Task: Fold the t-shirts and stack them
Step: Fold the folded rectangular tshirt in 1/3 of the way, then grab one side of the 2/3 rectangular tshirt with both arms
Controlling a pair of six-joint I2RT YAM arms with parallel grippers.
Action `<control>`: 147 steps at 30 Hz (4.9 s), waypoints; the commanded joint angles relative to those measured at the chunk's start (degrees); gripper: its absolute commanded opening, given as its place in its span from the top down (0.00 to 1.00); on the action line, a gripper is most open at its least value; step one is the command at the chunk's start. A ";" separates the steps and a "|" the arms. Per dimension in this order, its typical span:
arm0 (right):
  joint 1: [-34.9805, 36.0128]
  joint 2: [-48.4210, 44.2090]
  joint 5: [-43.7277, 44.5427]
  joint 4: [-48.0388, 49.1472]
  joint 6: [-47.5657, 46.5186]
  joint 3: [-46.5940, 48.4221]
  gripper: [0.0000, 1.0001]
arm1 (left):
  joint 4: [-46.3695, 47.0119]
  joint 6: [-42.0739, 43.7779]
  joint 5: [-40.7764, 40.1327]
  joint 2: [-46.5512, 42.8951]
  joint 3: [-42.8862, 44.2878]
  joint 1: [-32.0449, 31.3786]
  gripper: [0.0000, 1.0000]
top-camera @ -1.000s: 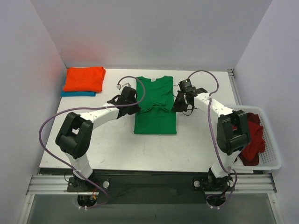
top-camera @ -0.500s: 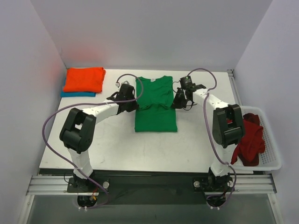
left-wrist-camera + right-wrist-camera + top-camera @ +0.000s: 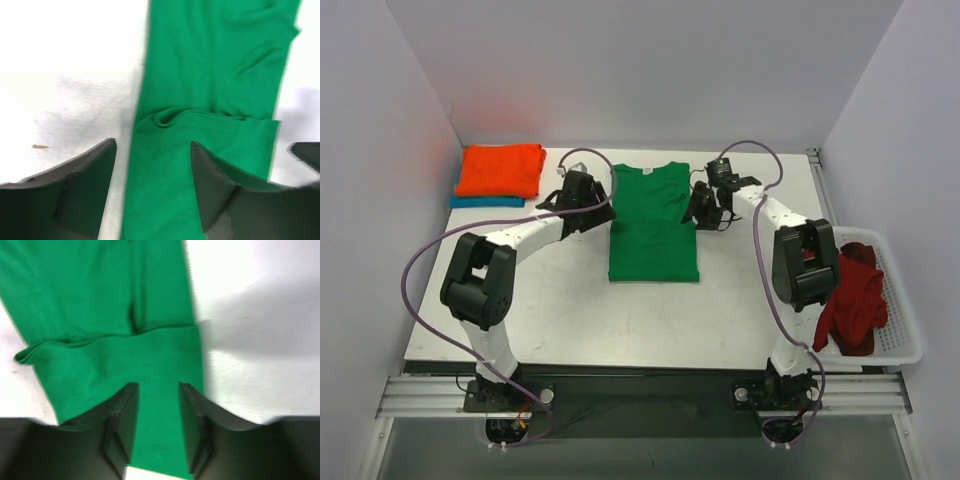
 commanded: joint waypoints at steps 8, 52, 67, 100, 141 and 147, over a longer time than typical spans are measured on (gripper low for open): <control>8.31 4.90 -3.13 0.73 -1.88 10.53 0.97 | 4.96 1.19 2.31 3.20 6.45 -7.47 1.00; 6.19 -8.96 -19.40 19.36 10.52 -14.15 0.82 | 16.72 -2.06 10.48 -9.09 -14.72 -5.27 0.86; 1.73 -12.13 -22.65 29.13 12.02 -40.16 0.85 | 19.54 -3.20 7.75 -9.97 -30.45 -6.78 0.91; -4.70 -36.13 -14.56 11.29 4.72 -47.38 0.52 | 15.06 -1.80 9.43 -24.57 -38.37 -3.42 0.42; 3.20 -50.52 -11.92 12.44 8.06 -64.32 1.00 | 0.40 -10.40 1.53 -45.19 -45.48 -18.17 1.00; 9.27 -75.12 -9.30 -2.85 12.27 -66.63 1.00 | -14.62 -17.69 -6.82 -63.48 -46.20 -28.64 1.00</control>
